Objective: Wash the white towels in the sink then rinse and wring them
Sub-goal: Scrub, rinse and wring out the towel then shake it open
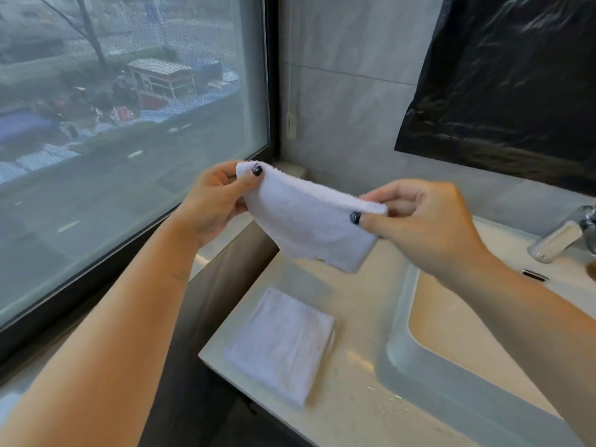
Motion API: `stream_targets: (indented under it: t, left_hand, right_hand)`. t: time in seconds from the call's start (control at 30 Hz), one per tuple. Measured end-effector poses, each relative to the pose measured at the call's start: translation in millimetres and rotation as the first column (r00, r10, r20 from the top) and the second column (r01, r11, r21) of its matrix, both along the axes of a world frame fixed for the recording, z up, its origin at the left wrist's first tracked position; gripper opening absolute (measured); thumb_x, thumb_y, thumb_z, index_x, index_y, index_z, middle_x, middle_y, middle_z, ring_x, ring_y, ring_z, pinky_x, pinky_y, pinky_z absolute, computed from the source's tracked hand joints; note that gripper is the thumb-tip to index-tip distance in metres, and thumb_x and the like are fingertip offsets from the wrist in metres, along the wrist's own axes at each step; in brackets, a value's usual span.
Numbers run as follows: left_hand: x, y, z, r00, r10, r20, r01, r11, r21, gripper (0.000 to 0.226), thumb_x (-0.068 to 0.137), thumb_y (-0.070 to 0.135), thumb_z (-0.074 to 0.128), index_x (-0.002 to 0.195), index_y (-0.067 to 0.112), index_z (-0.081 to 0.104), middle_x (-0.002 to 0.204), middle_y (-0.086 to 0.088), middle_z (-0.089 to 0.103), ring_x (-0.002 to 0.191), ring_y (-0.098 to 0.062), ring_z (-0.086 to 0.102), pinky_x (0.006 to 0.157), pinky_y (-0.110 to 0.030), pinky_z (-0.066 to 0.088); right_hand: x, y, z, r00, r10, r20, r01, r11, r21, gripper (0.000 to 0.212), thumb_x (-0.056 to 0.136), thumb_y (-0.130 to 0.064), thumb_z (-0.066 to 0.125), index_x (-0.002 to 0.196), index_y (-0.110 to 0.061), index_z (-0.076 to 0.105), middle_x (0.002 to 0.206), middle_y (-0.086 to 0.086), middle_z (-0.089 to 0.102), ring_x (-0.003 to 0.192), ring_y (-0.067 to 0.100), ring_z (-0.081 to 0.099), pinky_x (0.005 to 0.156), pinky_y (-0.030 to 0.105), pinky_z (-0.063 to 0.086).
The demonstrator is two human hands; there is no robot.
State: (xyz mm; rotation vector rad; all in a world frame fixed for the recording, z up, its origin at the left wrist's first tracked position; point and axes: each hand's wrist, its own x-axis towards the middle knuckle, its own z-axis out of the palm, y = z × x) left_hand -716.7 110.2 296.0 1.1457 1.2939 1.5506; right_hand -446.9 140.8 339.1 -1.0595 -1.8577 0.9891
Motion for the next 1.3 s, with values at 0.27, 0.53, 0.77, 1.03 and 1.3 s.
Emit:
stream_targets:
  t: [0.27, 0.53, 0.77, 1.03, 1.3]
  left_hand:
    - [-36.0, -71.6, -67.0, 0.985, -0.146, -0.092, 0.129, 0.976, -0.173, 0.051, 0.058, 0.061, 0.086, 0.086, 0.019, 0.077, 0.087, -0.006, 0.073, 0.083, -0.018, 0.069, 0.073, -0.027, 0.058]
    - [-25.7, -74.3, -117.4, 0.970, -0.222, -0.103, 0.148, 0.869, -0.473, 0.050, 0.071, 0.062, 0.076, 0.095, 0.019, 0.077, 0.098, -0.003, 0.075, 0.093, -0.018, 0.072, 0.081, -0.028, 0.057]
    - [-4.0, -17.8, -190.4, 0.903, -0.058, -0.425, -0.252, 0.730, -0.635, 0.044, 0.092, 0.036, 0.067, 0.129, 0.014, 0.058, 0.125, -0.006, 0.065, 0.104, -0.024, 0.063, 0.084, -0.032, 0.054]
    - [9.7, -74.8, -247.1, 0.896, -0.069, -0.439, -0.346, 0.510, -0.787, 0.031, 0.098, 0.031, 0.058, 0.128, 0.021, 0.056, 0.130, -0.004, 0.056, 0.105, -0.017, 0.053, 0.089, -0.027, 0.044]
    - [16.0, -37.4, -250.6, 0.789, -0.213, -0.577, -0.417, 0.504, -0.757, 0.042, 0.093, 0.059, 0.054, 0.091, 0.022, 0.075, 0.110, -0.003, 0.056, 0.109, -0.029, 0.052, 0.102, -0.046, 0.043]
  right_hand:
    - [-8.7, -79.5, -72.1, 0.963, 0.265, 0.044, -0.226, 0.888, -0.400, 0.015, 0.074, -0.009, 0.081, 0.075, -0.023, 0.074, 0.071, -0.005, 0.075, 0.063, 0.012, 0.068, 0.060, 0.022, 0.051]
    - [-15.0, -75.8, -124.5, 0.955, 0.271, 0.122, -0.138, 0.768, -0.626, 0.009, 0.074, -0.011, 0.080, 0.077, -0.015, 0.073, 0.072, -0.001, 0.075, 0.066, 0.013, 0.064, 0.070, 0.028, 0.053]
    - [-18.9, 1.2, -204.8, 0.949, 0.002, 0.315, 0.204, 0.757, -0.620, 0.017, 0.078, -0.012, 0.073, 0.085, -0.023, 0.061, 0.088, 0.001, 0.071, 0.084, 0.024, 0.065, 0.079, 0.041, 0.056]
    - [-20.2, -31.0, -286.0, 0.960, -0.040, 0.278, 0.268, 0.427, -0.863, 0.006, 0.084, -0.014, 0.069, 0.082, -0.013, 0.064, 0.073, 0.003, 0.063, 0.067, 0.018, 0.058, 0.070, 0.032, 0.052]
    - [-43.0, -31.1, -281.8, 0.928, -0.309, 0.208, 0.335, 0.445, -0.831, 0.021, 0.085, -0.019, 0.070, 0.085, -0.007, 0.053, 0.082, 0.008, 0.057, 0.071, 0.022, 0.049, 0.064, 0.031, 0.037]
